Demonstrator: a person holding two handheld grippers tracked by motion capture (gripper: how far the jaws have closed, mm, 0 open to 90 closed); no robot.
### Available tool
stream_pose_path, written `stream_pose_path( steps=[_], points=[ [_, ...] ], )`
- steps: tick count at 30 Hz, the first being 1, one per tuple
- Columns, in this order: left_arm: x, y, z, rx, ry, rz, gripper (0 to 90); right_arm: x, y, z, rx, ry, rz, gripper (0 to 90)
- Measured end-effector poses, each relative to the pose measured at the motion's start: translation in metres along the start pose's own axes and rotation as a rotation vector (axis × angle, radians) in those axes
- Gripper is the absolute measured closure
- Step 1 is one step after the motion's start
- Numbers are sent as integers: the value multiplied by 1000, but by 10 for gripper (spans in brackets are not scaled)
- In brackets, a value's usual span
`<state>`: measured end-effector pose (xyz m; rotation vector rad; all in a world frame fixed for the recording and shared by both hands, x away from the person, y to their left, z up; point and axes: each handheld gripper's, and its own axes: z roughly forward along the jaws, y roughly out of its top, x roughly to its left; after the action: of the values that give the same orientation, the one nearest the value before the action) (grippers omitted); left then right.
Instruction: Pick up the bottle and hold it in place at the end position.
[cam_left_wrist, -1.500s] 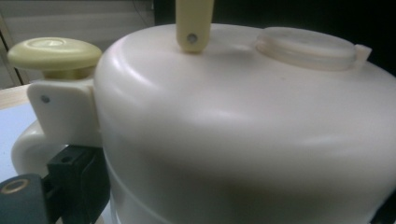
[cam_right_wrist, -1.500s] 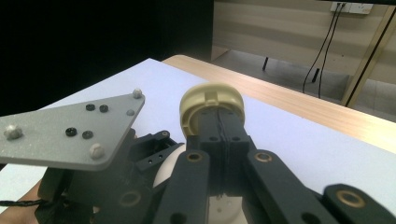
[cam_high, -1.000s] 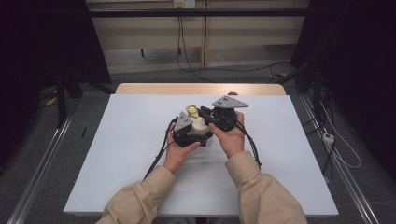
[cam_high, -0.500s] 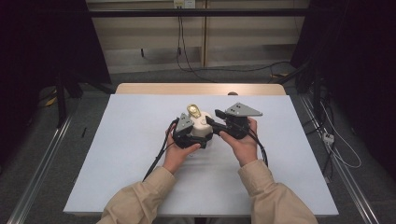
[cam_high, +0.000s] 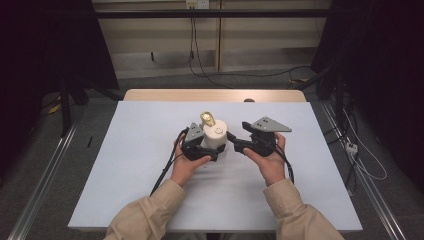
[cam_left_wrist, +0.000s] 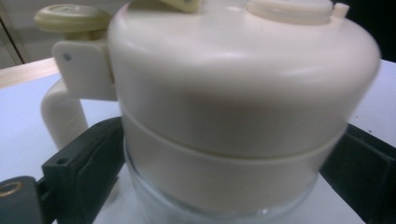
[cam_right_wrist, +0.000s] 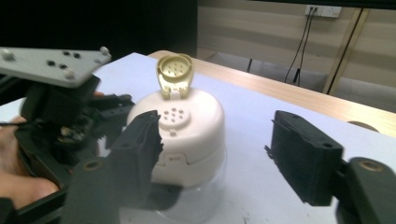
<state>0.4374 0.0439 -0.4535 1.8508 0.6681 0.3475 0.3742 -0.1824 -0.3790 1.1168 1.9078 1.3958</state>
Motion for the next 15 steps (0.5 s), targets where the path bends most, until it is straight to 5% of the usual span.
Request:
stream_pose_path(
  steps=[15],
  points=[
    [5, -1, -28, 0, 13, -1, 45, -5, -16, -14, 9, -22, -2, 263]
  ],
)
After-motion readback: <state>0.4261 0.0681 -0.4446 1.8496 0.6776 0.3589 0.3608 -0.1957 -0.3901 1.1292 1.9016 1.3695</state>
